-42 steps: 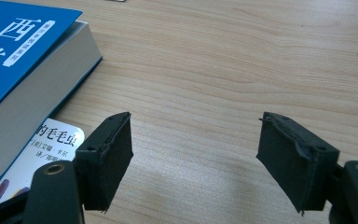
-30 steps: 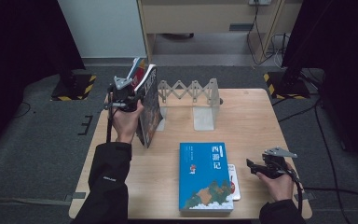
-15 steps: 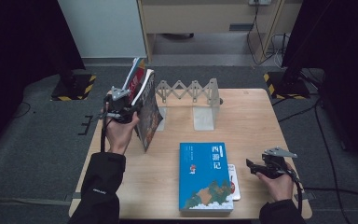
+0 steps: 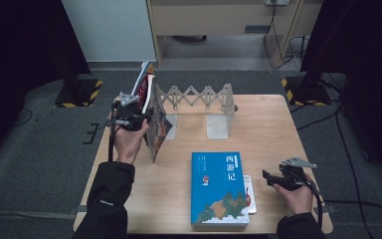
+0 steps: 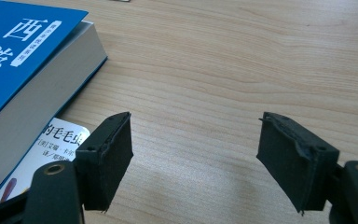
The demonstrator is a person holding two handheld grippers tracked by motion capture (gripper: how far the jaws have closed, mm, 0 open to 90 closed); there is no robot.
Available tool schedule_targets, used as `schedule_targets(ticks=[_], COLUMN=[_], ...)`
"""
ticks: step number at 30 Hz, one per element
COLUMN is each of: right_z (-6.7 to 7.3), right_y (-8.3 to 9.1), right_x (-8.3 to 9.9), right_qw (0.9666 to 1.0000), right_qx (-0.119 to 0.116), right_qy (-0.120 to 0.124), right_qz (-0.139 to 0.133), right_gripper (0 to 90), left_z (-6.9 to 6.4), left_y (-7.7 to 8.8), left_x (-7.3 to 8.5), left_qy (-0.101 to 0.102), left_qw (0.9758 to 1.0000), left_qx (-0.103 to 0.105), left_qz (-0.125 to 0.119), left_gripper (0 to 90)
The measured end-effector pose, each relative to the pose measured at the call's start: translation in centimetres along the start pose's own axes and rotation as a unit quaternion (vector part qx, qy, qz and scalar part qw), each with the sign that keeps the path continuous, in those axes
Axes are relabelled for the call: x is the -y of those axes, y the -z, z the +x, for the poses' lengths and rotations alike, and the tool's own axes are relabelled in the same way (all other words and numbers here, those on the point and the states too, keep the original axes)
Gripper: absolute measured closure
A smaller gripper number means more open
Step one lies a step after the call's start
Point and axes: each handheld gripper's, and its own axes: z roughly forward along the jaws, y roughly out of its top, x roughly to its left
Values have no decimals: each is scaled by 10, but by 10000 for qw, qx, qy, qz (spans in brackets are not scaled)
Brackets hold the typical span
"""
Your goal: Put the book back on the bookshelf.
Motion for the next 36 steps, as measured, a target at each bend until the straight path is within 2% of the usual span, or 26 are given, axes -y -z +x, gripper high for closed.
schedule_targets(ticks=[10,15,18,20,25,28,33,36], right_z=[-1,-1,-1,-1,-1,-1,-1,-1], right_y=[0,0,0,1,1,1,1,1], right_x=[0,0,0,0,-1,-1,-1,-1], right_qw=[10000,10000,10000,10000,10000,10000,10000,10000], right_qx=[-13,-18,-16,-27,-26,-23,-16,-17], right_qy=[-1,0,-27,-23,-20,-10,-9,-8], right_qz=[-36,-34,-26,-37,-34,-38,-38,-26], right_gripper=[260,260,260,260,261,261,260,261], left_z=[-8,-11,-15,-15,-13,-10,-5,-6], left_y=[-5,-14,-16,-17,-12,-9,-4,-2], left_x=[-14,-20,-24,-24,-25,-25,-24,-28], left_qy=[-4,-62,-22,-10,-101,-72,88,134], left_qw=[9999,9995,9987,9986,9973,9976,9992,9996], left_qx=[-136,-272,-439,-472,-612,-589,-369,-264], left_qz=[44,139,261,257,391,354,134,26], left_gripper=[674,649,669,695,814,819,821,822])
